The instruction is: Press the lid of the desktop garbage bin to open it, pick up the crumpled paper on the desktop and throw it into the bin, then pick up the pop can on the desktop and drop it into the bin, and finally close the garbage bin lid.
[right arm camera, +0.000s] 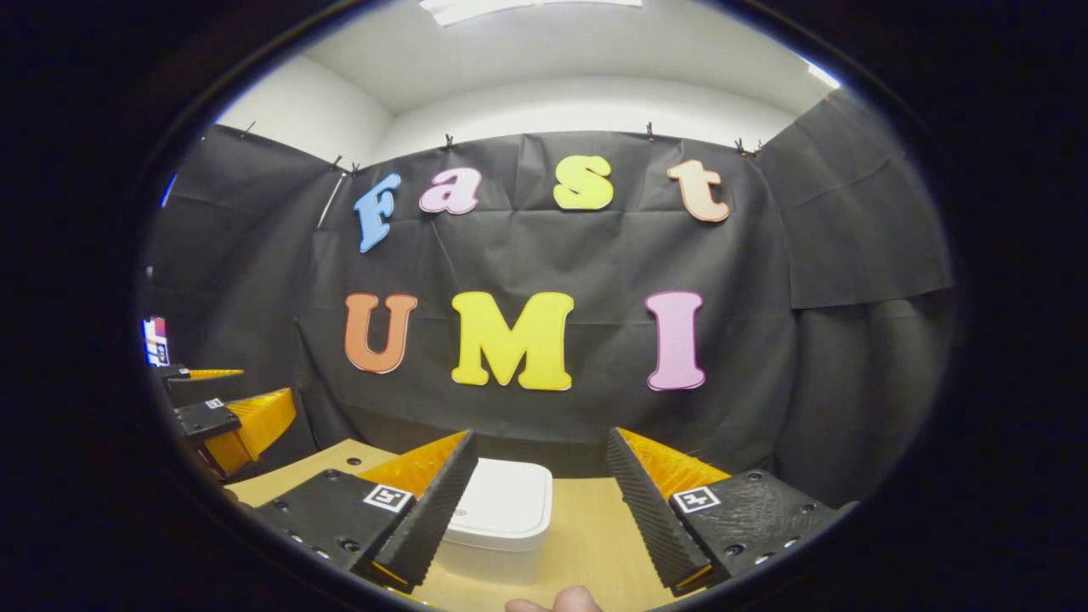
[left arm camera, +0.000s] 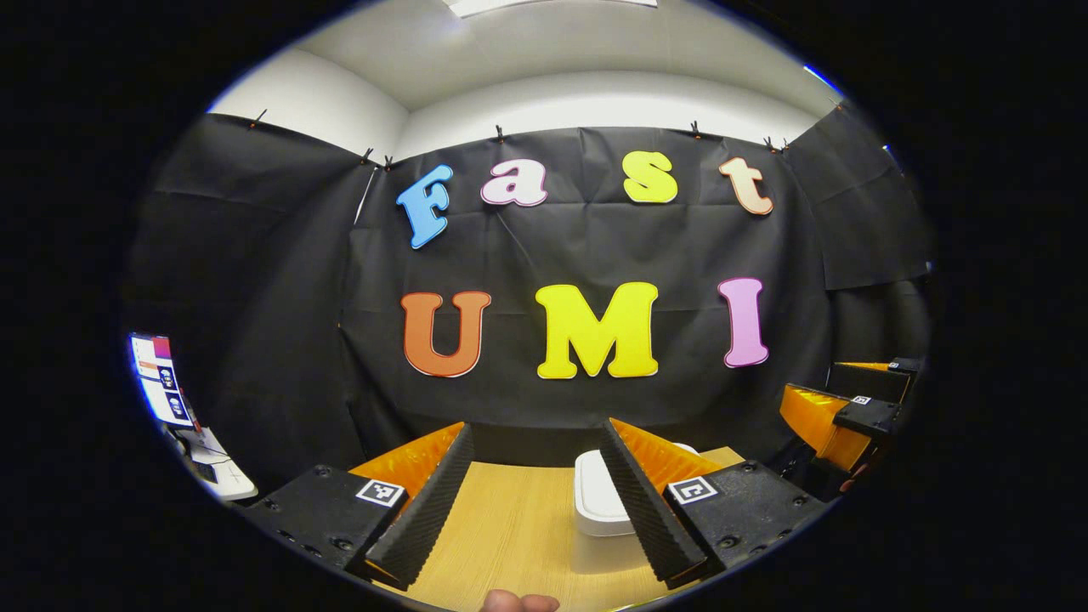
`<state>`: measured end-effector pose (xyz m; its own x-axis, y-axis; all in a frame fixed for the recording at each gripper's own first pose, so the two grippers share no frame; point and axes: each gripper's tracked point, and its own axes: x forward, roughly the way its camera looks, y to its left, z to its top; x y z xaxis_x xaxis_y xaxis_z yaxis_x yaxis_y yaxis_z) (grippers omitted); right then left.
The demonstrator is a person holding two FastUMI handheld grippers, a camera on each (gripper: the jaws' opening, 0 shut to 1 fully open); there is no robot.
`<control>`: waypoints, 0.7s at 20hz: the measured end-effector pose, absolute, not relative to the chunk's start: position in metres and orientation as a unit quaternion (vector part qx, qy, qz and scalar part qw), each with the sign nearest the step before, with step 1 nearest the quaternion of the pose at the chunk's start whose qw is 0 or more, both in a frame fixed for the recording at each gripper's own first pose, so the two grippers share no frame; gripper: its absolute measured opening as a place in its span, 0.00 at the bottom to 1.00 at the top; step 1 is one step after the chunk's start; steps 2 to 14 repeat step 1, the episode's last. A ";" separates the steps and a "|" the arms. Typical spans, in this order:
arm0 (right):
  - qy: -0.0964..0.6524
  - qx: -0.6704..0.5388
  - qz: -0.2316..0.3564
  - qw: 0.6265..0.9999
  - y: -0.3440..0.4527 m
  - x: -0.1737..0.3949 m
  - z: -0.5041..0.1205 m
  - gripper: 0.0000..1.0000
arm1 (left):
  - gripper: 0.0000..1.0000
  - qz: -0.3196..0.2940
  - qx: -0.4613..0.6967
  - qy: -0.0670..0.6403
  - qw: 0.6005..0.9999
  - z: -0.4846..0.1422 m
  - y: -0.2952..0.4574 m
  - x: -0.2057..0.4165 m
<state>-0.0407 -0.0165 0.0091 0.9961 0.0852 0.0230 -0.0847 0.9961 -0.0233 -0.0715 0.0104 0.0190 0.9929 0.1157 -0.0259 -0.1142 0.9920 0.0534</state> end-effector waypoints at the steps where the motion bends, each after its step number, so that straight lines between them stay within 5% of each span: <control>1: -0.009 -0.008 0.043 0.999 -0.015 -0.040 0.009 0.95 | 0.96 0.058 0.027 0.016 0.998 0.020 0.011 -0.072; 14: -0.009 -0.008 0.043 0.999 -0.015 -0.040 0.009 0.95 | 0.96 0.058 0.027 0.016 0.998 0.020 0.011 -0.072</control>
